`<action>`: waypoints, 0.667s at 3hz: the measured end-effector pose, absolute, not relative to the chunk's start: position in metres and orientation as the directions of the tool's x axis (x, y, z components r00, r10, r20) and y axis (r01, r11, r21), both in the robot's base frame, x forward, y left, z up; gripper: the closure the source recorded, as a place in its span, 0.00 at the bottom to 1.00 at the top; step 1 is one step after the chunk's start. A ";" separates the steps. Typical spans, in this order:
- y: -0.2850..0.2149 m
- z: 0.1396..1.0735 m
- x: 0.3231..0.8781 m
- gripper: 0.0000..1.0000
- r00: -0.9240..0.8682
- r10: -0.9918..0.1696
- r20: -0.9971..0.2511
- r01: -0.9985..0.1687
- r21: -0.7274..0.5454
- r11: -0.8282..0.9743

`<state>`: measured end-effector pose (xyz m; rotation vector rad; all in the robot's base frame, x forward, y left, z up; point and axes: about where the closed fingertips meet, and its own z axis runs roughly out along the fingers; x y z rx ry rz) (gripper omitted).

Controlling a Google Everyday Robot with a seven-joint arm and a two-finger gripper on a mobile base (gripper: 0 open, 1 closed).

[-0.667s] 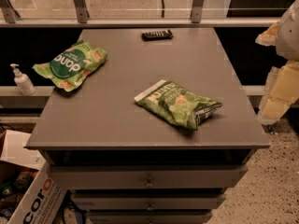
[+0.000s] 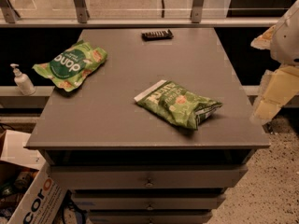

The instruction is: Move green jalapeno chip bag near rxbar chocolate

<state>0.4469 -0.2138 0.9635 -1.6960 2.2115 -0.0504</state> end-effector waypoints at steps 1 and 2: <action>-0.206 0.940 0.468 0.00 -0.221 -0.907 -0.358 -0.934 -0.190 0.302; -0.191 0.909 0.496 0.00 -0.215 -0.852 -0.477 -0.950 -0.098 0.295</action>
Offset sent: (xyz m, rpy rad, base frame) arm 0.0837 0.0362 -0.0925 0.4534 0.1464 0.0653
